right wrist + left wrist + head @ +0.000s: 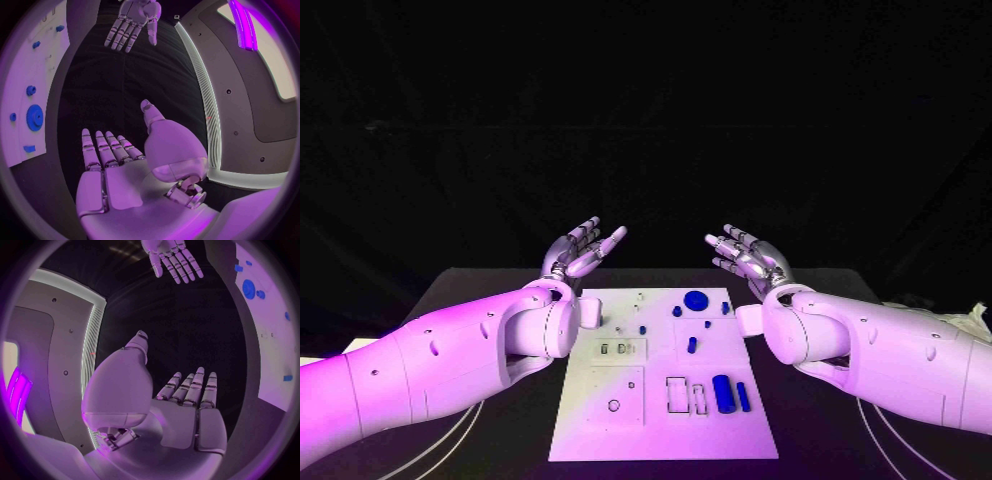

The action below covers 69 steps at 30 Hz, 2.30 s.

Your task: Assemble the parts on the task board

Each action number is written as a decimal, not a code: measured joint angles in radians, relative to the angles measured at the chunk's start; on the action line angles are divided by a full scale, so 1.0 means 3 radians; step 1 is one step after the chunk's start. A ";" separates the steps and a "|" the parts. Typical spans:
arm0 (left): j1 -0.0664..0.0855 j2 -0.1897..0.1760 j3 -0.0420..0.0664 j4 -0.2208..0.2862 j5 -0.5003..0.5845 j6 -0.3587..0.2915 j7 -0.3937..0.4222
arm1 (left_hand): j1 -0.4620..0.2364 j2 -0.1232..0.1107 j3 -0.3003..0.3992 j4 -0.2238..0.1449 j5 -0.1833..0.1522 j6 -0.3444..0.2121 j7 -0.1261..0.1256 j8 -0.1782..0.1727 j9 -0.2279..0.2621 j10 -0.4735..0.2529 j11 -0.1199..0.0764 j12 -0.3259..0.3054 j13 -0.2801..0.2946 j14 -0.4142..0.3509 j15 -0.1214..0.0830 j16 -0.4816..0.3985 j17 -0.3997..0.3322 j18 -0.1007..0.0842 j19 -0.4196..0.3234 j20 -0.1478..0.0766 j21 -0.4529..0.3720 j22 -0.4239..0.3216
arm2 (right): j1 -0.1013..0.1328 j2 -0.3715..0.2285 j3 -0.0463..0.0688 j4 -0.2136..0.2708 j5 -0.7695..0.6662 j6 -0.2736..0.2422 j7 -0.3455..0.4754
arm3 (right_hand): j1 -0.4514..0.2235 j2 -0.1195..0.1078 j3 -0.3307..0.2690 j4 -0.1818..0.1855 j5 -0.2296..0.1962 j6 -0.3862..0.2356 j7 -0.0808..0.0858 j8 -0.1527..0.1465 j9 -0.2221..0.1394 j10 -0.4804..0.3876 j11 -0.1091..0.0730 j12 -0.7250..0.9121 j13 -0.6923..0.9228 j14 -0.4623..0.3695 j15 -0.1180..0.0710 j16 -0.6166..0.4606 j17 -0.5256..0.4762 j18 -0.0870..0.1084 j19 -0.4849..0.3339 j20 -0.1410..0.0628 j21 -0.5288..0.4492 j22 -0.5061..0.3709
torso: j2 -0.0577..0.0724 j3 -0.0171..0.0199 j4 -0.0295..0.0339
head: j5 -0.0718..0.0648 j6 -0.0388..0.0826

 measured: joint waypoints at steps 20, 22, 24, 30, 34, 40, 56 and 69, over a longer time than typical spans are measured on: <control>0.0027 -0.0269 -0.0002 0.0148 -0.0050 0.0273 -0.0052 | 0.0329 0.0361 0.0109 -0.0086 0.0000 0.1935 0.0219 0.0412 0.0165 0.2269 -0.0162 0.0417 0.0162 0.2245 -0.0315 0.0619 0.0400 0.0261 0.2326 -0.0183 0.0830 0.0343 | 0.0225 -0.0053 -0.0003 -0.0449 -0.1698 0.0674 -0.0329 | 0.0564 -0.0030 0.0261 -0.0513 -0.0132 0.2103 0.0255 0.0249 0.0122 0.2283 -0.0198 0.0268 0.0089 0.2536 -0.0300 0.0420 0.0139 0.0336 0.1980 -0.0205 0.0710 0.0233 | 0.0123 -0.0004 0.0037 | -0.0077 0.0036; 0.0026 -0.0293 -0.0004 0.0217 -0.0060 0.0289 -0.0057 | 0.0337 0.0369 0.0097 -0.0106 0.0000 0.2068 0.0249 0.0421 0.0171 0.2433 -0.0204 0.0428 0.0177 0.2426 -0.0367 0.0681 0.0477 0.0261 0.2496 -0.0231 0.0903 0.0371 | 0.0225 -0.0044 -0.0003 -0.0423 -0.1979 0.0652 -0.0371 | 0.0574 -0.0040 0.0289 -0.0540 -0.0132 0.2206 0.0252 0.0249 0.0122 0.2400 -0.0225 0.0268 0.0092 0.2693 -0.0346 0.0433 0.0156 0.0336 0.2114 -0.0256 0.0793 0.0263 | 0.0151 -0.0006 0.0043 | -0.0089 0.0037; 0.0035 -0.0337 -0.0003 0.0287 -0.0070 0.0307 -0.0066 | 0.0365 0.0397 0.0096 -0.0128 0.0000 0.2187 0.0234 0.0438 0.0176 0.2590 -0.0248 0.0445 0.0190 0.2603 -0.0420 0.0750 0.0567 0.0261 0.2661 -0.0280 0.0975 0.0402 | 0.0243 -0.0043 0.0003 -0.0403 -0.2275 0.0636 -0.0431 | 0.0593 -0.0059 0.0337 -0.0548 -0.0132 0.2303 0.0235 0.0249 0.0122 0.2517 -0.0258 0.0268 0.0093 0.2861 -0.0395 0.0467 0.0182 0.0336 0.2247 -0.0313 0.0891 0.0303 | 0.0180 -0.0008 0.0051 | -0.0101 0.0044; 0.0051 -0.0486 0.0013 0.0526 -0.0085 0.0343 -0.0108 | 0.0381 0.0412 0.0079 -0.0145 -0.0011 0.2400 0.0162 0.0438 0.0181 0.2893 -0.0334 0.0445 0.0227 0.2940 -0.0532 0.0969 0.0856 0.0261 0.2980 -0.0388 0.1158 0.0494 | 0.0345 -0.0053 0.0024 -0.0357 -0.3073 0.0612 -0.0691 | 0.0613 -0.0144 0.0412 -0.0565 -0.0131 0.2483 0.0177 0.0223 0.0125 0.2760 -0.0336 0.0215 0.0097 0.3305 -0.0521 0.0583 0.0295 0.0336 0.2560 -0.0452 0.1199 0.0449 | 0.0267 -0.0022 0.0077 | -0.0144 0.0057; 0.0059 -0.0556 0.0028 0.0696 -0.0081 0.0370 -0.0146 | 0.0381 0.0412 0.0065 -0.0159 -0.0011 0.2468 0.0139 0.0410 0.0184 0.2990 -0.0372 0.0430 0.0252 0.3019 -0.0589 0.1162 0.1092 0.0260 0.3085 -0.0443 0.1282 0.0573 | 0.0397 -0.0044 0.0029 -0.0338 -0.3607 0.0629 -0.0923 | 0.0594 -0.0196 0.0469 -0.0569 -0.0131 0.2573 0.0144 0.0203 0.0125 0.2874 -0.0388 0.0182 0.0097 0.3586 -0.0598 0.0707 0.0416 0.0336 0.2733 -0.0533 0.1441 0.0577 | 0.0326 -0.0028 0.0096 | -0.0169 0.0060; 0.0073 -0.0632 0.0038 0.0882 -0.0052 0.0394 -0.0194 | 0.0381 0.0412 0.0032 -0.0192 -0.0011 0.2551 0.0125 0.0354 0.0192 0.3092 -0.0388 0.0372 0.0309 0.3017 -0.0602 0.1516 0.1525 0.0259 0.3137 -0.0485 0.1492 0.0728 | 0.0460 -0.0036 0.0030 -0.0272 -0.4320 0.0706 -0.1247 | 0.0477 -0.0313 0.0665 -0.0561 -0.0170 0.2732 0.0059 0.0144 0.0124 0.3057 -0.0496 0.0118 0.0106 0.3851 -0.0719 0.1316 0.0937 0.0336 0.2977 -0.0662 0.2110 0.0969 | 0.0419 -0.0046 0.0136 | -0.0213 0.0080; 0.0105 -0.0684 0.0047 0.1051 0.0004 0.0424 -0.0257 | 0.0375 0.0418 0.0019 -0.0205 -0.0011 0.2556 0.0121 0.0333 0.0195 0.3097 -0.0395 0.0344 0.0341 0.2945 -0.0612 0.1646 0.1712 0.0259 0.3112 -0.0484 0.1574 0.0809 | 0.0505 0.0029 0.0031 -0.0230 -0.5272 0.1002 -0.1668 | 0.0355 -0.0435 0.0909 -0.0510 -0.0284 0.2786 0.0013 0.0142 0.0130 0.2849 -0.0478 0.0112 0.0100 0.3858 -0.0732 0.2095 0.1535 0.0336 0.2974 -0.0653 0.3090 0.1848 | 0.0573 -0.0075 0.0223 | -0.0295 0.0105; 0.0123 -0.0705 0.0056 0.1075 0.0013 0.0439 -0.0273 | 0.0368 0.0425 0.0019 -0.0205 -0.0011 0.2556 0.0121 0.0321 0.0195 0.3097 -0.0395 0.0343 0.0345 0.2914 -0.0606 0.1663 0.1735 0.0259 0.3100 -0.0472 0.1583 0.0822 | 0.0506 0.0081 0.0030 -0.0268 -0.5433 0.1176 -0.1708 | 0.0369 -0.0449 0.0951 -0.0483 -0.0298 0.2786 0.0013 0.0142 0.0130 0.2756 -0.0465 0.0112 0.0096 0.3858 -0.0732 0.2261 0.1677 0.0336 0.2940 -0.0642 0.3278 0.2064 | 0.0647 -0.0088 0.0248 | -0.0283 0.0090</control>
